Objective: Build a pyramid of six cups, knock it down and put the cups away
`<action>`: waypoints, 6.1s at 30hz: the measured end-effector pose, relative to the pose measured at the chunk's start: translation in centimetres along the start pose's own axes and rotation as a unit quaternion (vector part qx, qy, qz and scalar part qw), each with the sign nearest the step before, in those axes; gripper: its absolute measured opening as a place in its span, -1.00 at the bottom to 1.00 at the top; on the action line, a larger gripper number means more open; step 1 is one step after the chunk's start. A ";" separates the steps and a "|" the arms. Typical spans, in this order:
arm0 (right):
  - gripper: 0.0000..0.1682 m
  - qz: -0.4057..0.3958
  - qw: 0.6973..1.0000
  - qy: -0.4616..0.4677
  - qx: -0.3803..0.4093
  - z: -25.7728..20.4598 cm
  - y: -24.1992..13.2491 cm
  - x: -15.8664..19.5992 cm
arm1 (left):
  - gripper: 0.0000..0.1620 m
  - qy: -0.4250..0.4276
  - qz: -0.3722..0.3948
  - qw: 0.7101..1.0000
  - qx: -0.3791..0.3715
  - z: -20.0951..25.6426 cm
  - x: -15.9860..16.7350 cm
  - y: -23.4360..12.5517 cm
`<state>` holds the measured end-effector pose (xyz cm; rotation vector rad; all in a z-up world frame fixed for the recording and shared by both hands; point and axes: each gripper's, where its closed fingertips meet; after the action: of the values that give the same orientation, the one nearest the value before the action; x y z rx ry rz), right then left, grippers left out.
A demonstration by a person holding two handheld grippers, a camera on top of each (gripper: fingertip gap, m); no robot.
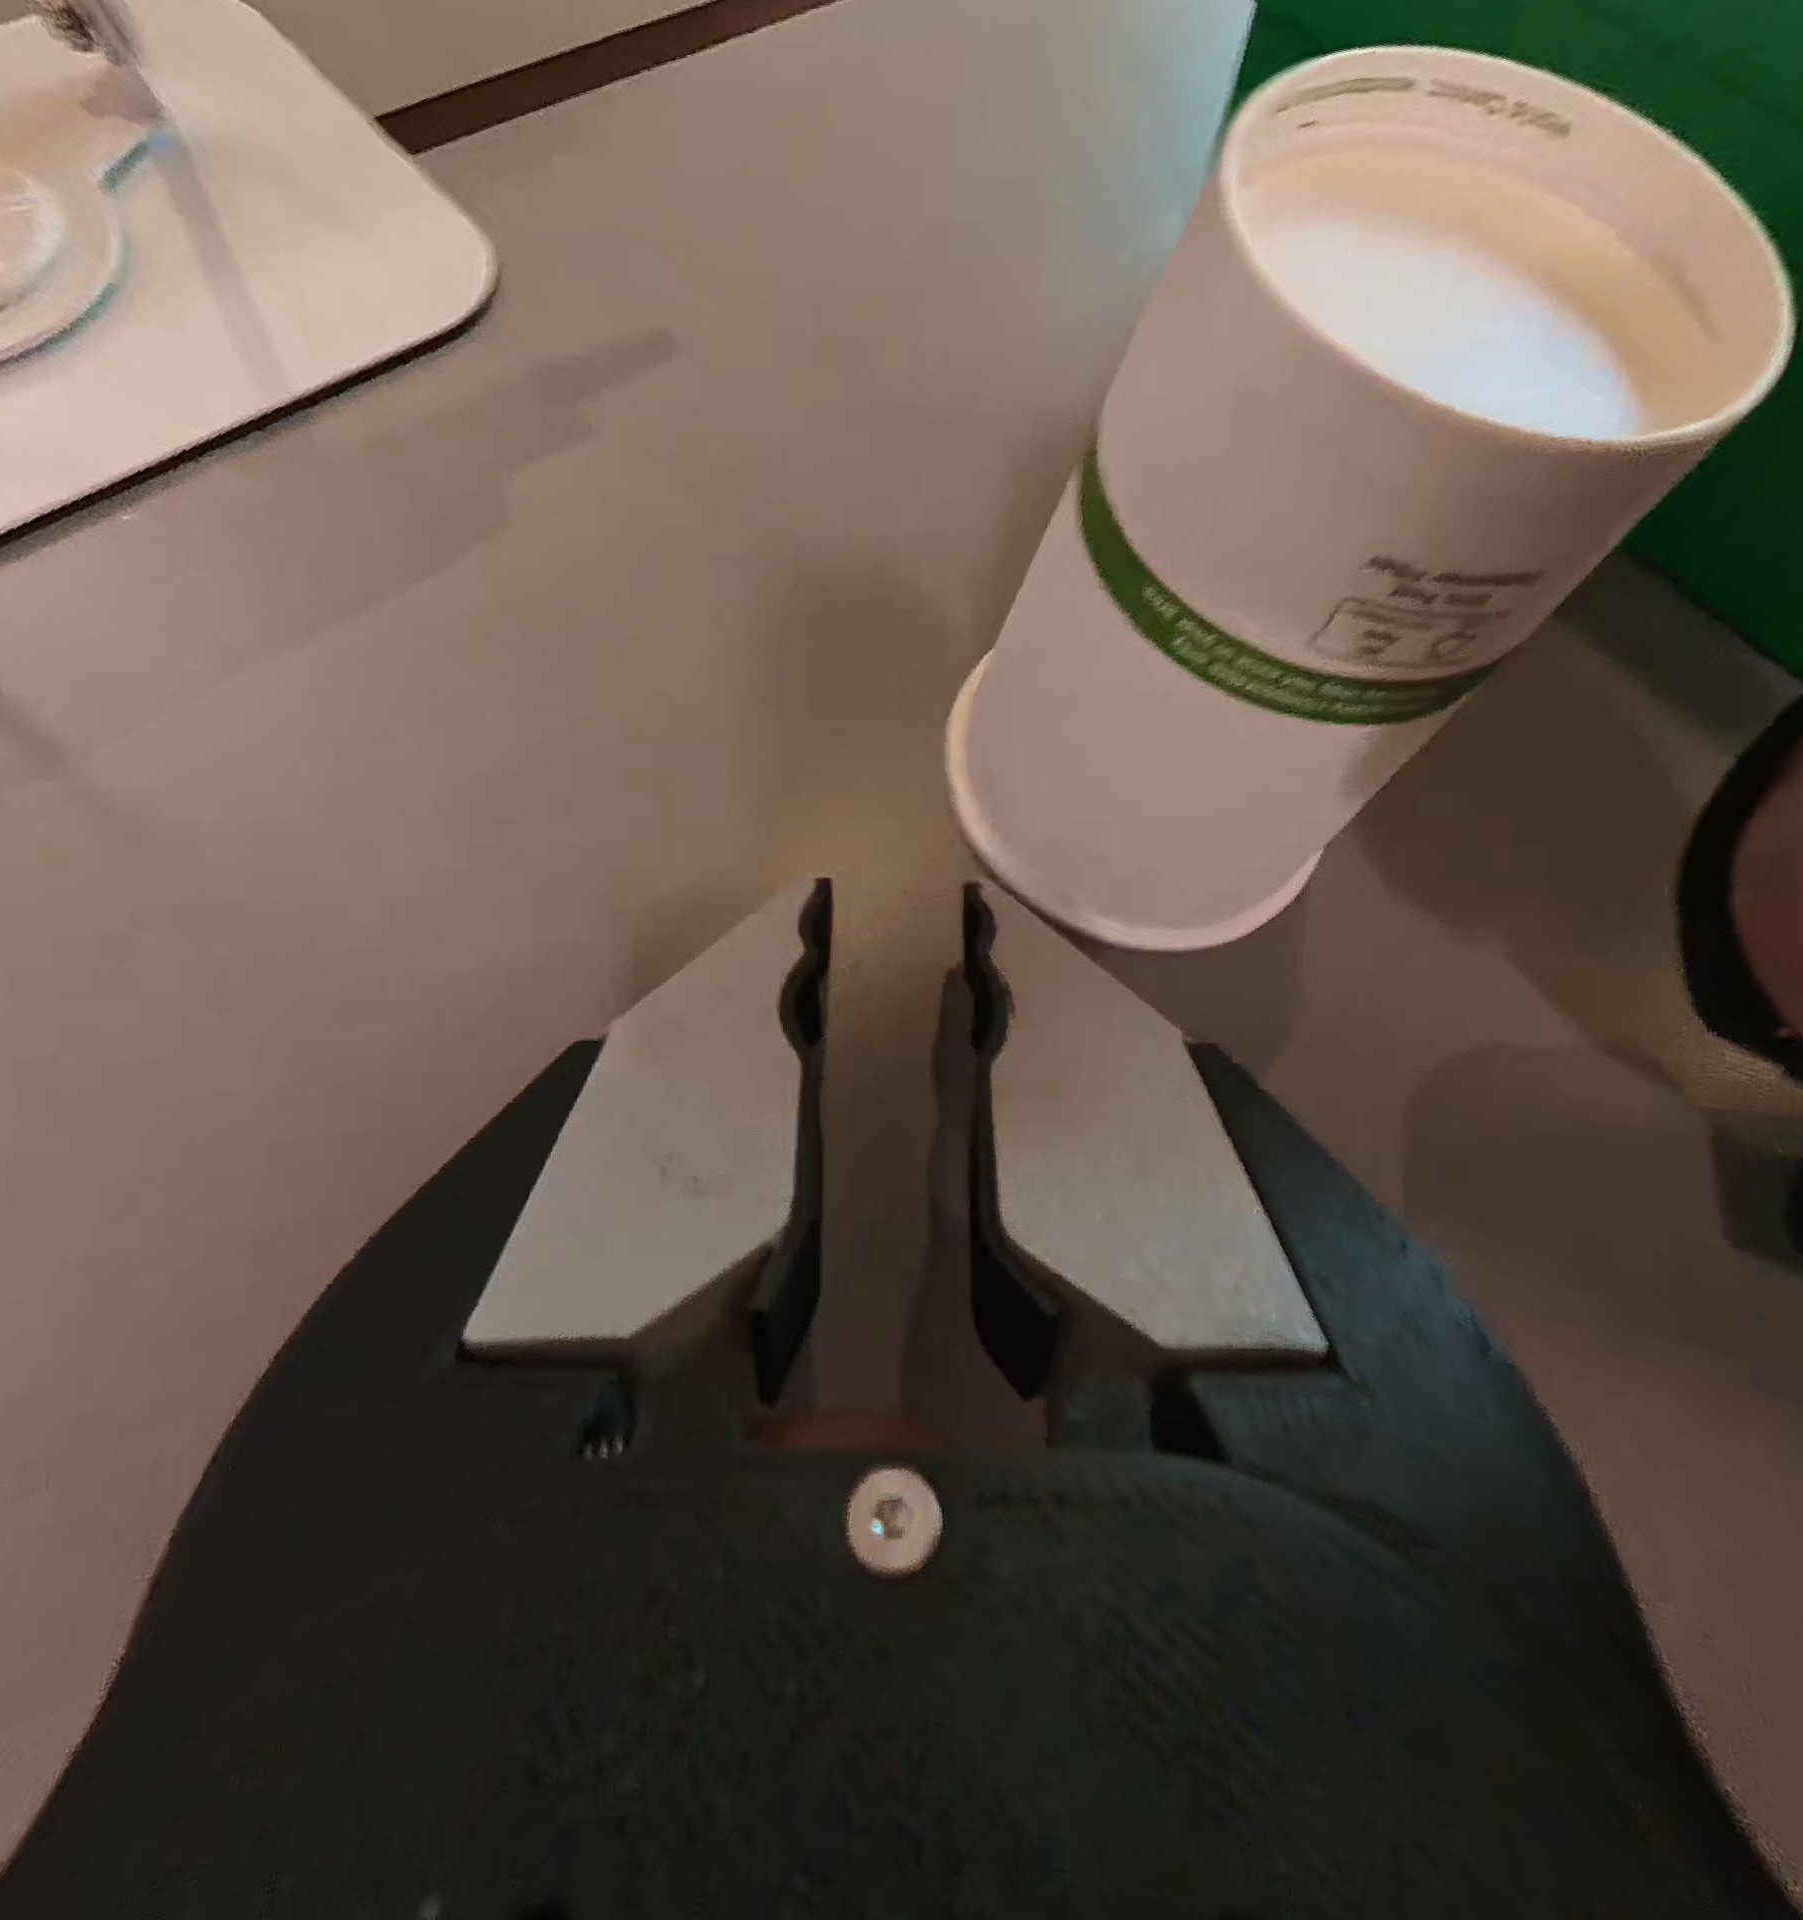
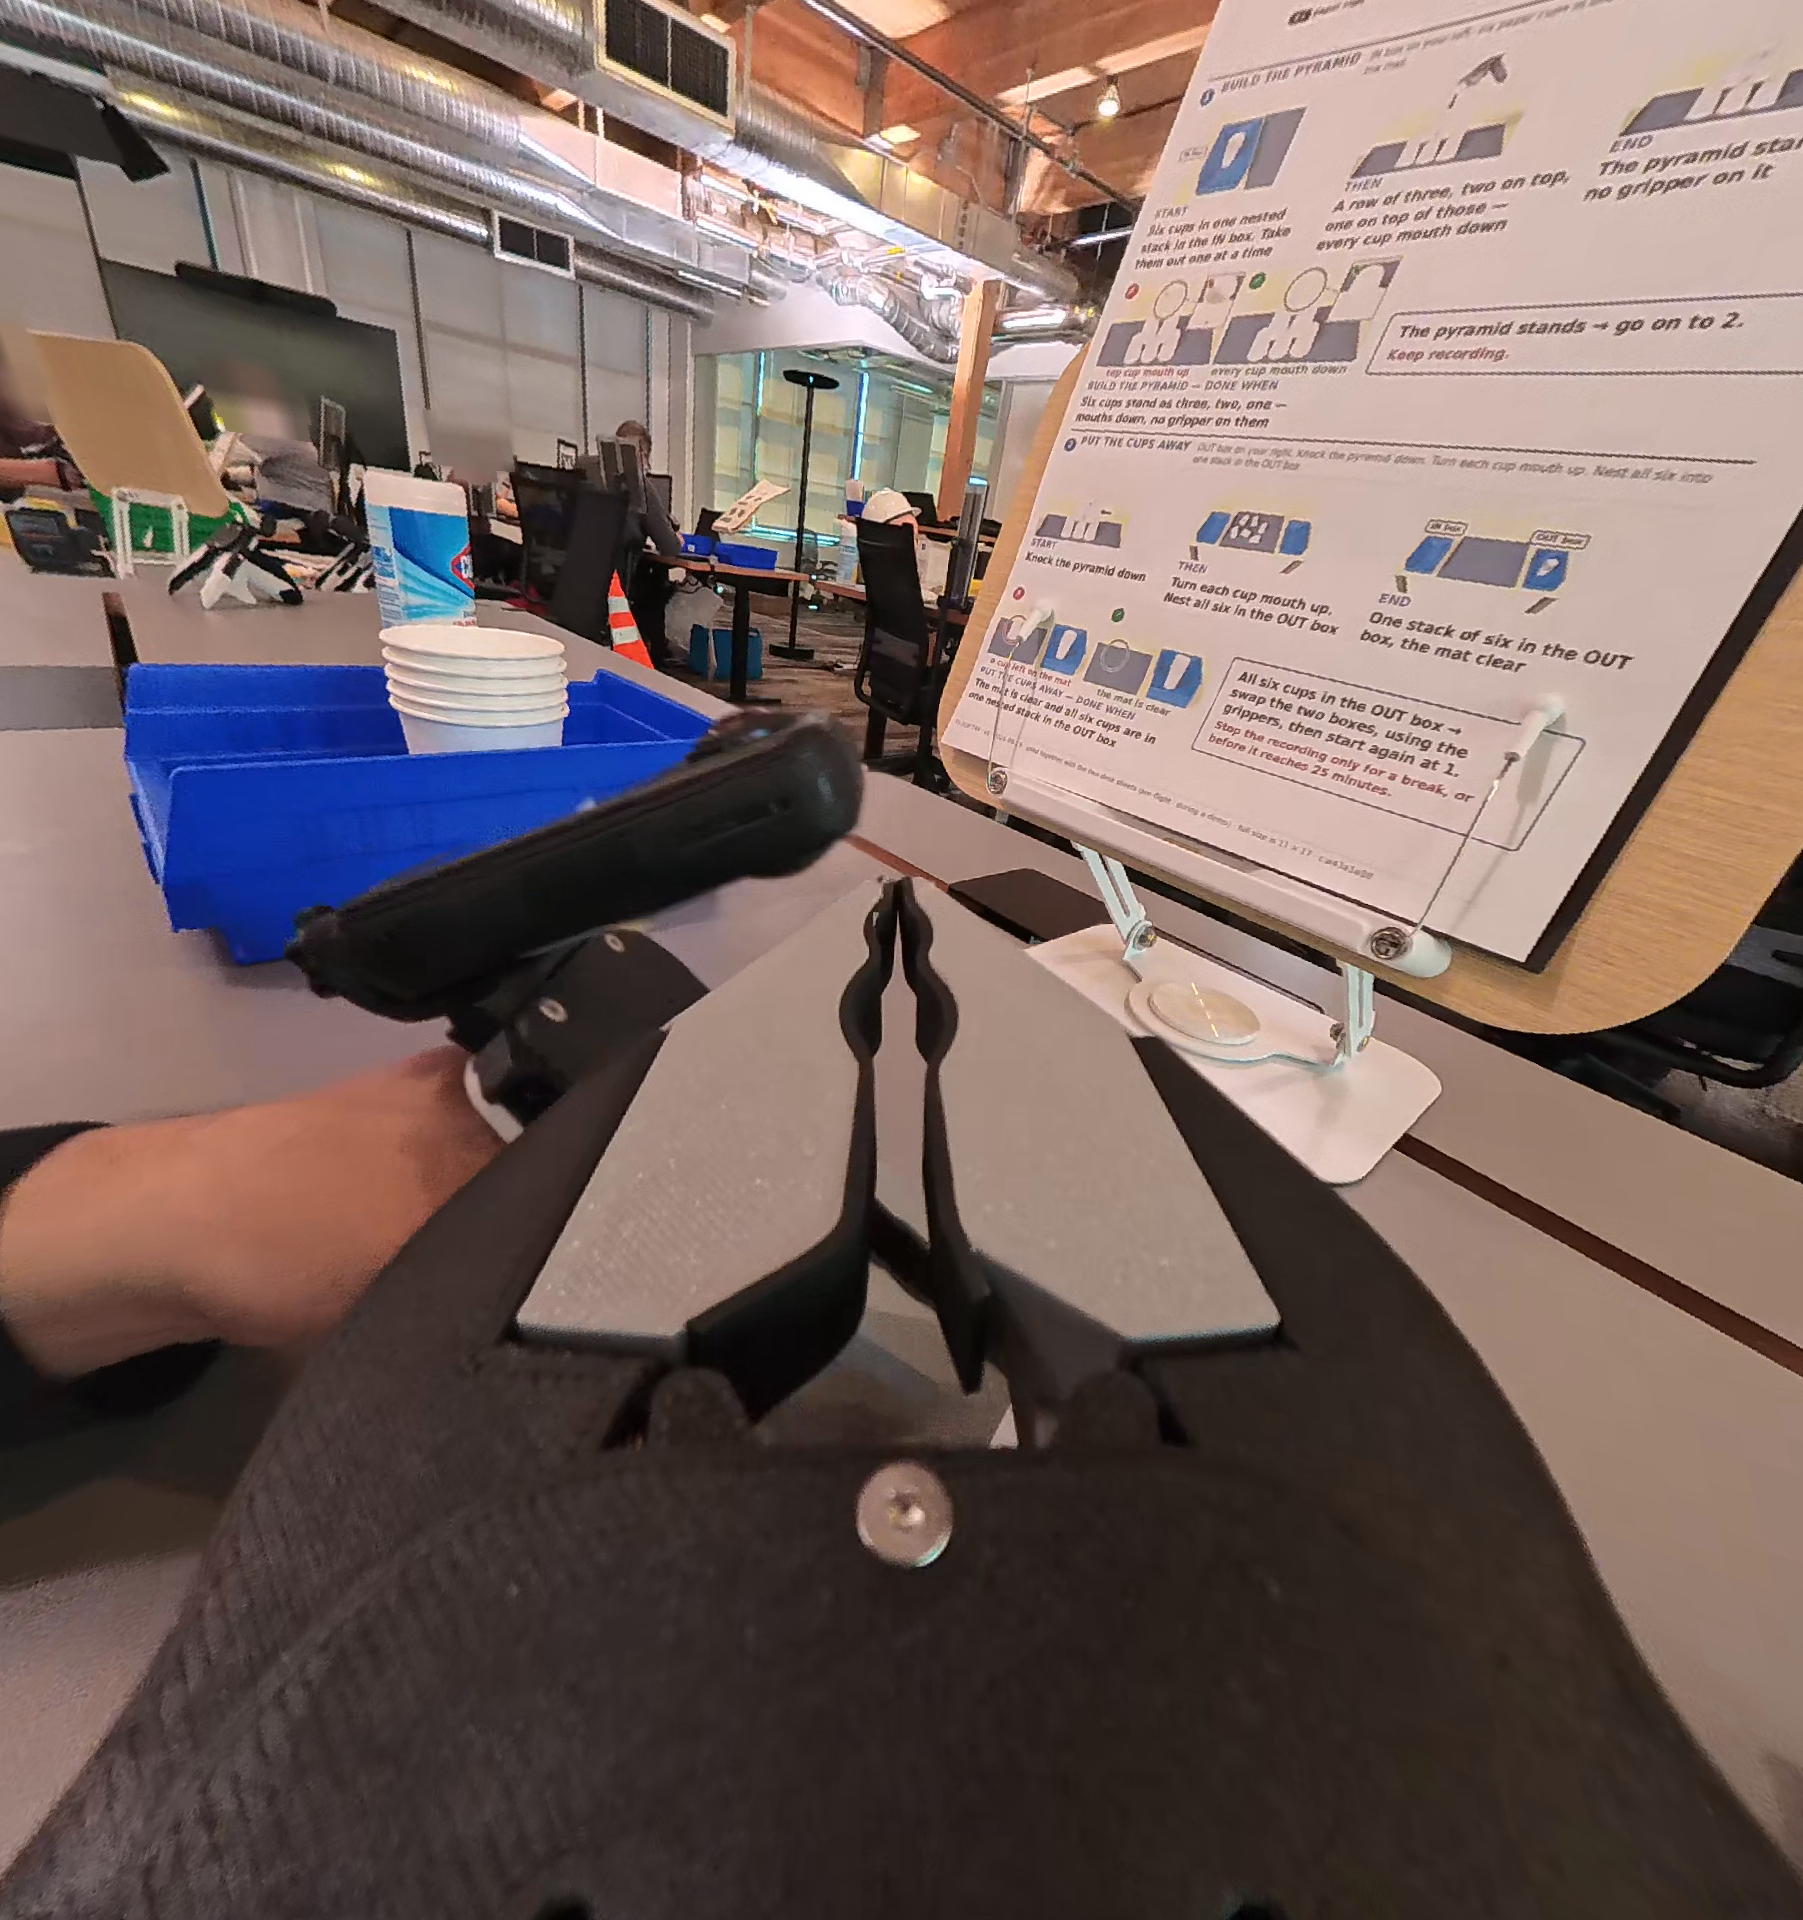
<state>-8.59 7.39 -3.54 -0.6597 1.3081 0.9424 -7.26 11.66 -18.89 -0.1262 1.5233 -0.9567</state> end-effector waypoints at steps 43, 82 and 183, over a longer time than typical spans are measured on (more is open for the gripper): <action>-1.00 -0.117 0.988 -0.026 -0.095 -5.1 2.5 6.4 | -0.95 -0.039 -0.157 0.928 -0.335 -27.9 2.7 -29.2; -1.00 -0.157 0.980 -0.031 -0.122 -6.1 2.9 8.1 | -0.99 -0.140 -0.053 0.958 -0.246 -27.1 0.9 -30.9; -1.00 -0.129 0.992 0.013 -0.005 2.3 -0.7 1.5 | -0.74 -0.023 -0.009 1.000 -0.015 -7.1 5.8 -7.0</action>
<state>-6.86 9.35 -4.72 -0.8283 1.2075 0.7316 -17.82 7.19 -19.88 -0.1825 1.4978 -0.9390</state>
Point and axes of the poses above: each gripper's, where its closed fingertips meet, y out along the fingers, x out of its underside, z = x × y across the jaws, and after that the axes turned 2 degrees about -y, right-handed
